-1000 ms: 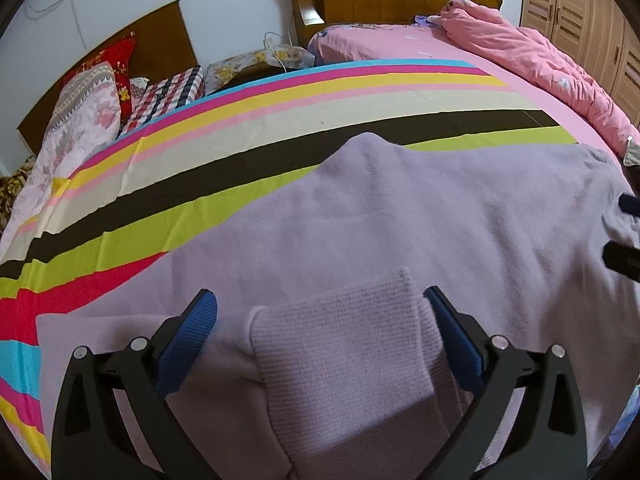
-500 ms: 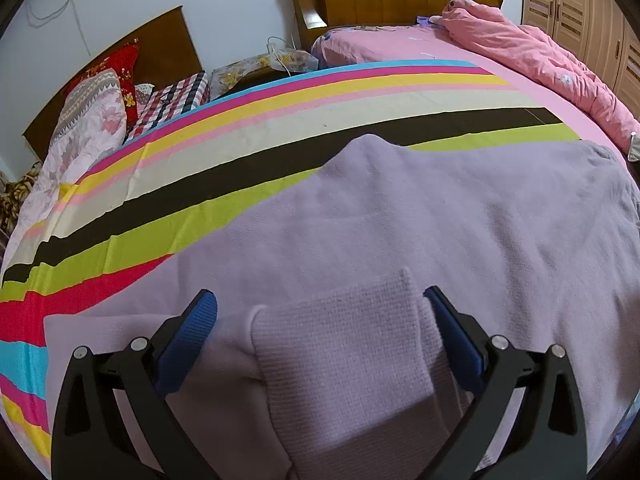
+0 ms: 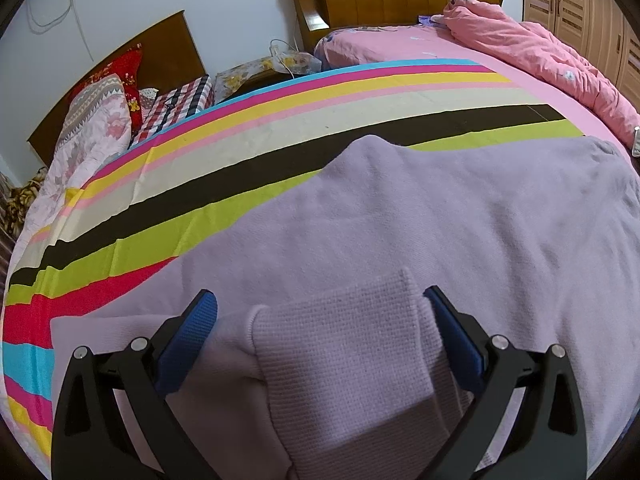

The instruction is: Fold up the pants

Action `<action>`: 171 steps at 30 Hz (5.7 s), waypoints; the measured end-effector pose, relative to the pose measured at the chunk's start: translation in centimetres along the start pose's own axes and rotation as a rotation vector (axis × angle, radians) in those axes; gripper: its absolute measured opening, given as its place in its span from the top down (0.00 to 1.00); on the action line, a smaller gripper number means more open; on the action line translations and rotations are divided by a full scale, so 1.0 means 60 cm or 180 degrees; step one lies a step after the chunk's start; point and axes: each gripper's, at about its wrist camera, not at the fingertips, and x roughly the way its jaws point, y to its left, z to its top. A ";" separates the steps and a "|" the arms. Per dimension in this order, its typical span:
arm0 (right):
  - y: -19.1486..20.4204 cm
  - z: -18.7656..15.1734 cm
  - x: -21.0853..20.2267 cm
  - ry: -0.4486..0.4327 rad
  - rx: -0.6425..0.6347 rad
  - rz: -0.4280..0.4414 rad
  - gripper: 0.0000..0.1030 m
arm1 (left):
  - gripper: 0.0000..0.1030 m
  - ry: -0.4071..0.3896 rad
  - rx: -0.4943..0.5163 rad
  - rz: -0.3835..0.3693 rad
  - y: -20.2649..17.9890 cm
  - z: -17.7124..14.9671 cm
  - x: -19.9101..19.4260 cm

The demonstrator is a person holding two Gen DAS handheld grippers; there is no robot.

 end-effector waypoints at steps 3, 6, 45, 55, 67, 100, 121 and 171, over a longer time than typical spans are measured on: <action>0.001 -0.008 0.008 0.0005 -0.0028 -0.0012 0.04 | 0.01 0.0000 0.0001 -0.0002 0.000 0.000 0.000; -0.004 -0.009 0.007 -0.0002 0.0005 0.0033 0.04 | 0.01 0.0013 -0.0024 -0.0036 0.003 0.001 0.001; -0.058 0.010 -0.031 -0.1176 0.1427 0.0537 0.72 | 0.01 -0.0081 -0.0616 0.0197 0.168 -0.156 -0.092; 0.517 0.067 -0.015 -0.1454 -0.1735 -0.0099 0.73 | 0.02 -0.0574 -0.1440 -0.0193 0.262 -0.168 -0.200; 0.667 -0.189 0.167 -0.0743 -0.3593 0.0084 0.56 | 0.02 -0.0752 -0.2253 -0.0698 0.395 -0.266 -0.254; 0.351 -0.118 0.096 -0.0824 -0.1932 -0.0150 0.27 | 0.59 0.0055 -0.2319 -0.1559 0.287 -0.228 -0.111; 0.407 -0.132 0.147 -0.0884 -0.2120 -0.0898 0.18 | 0.82 -0.0443 -0.2438 -0.1119 0.400 -0.303 -0.199; 0.509 -0.169 0.155 -0.0368 -0.2771 0.0646 0.13 | 0.24 -0.0584 -0.0997 0.0122 0.219 -0.304 -0.188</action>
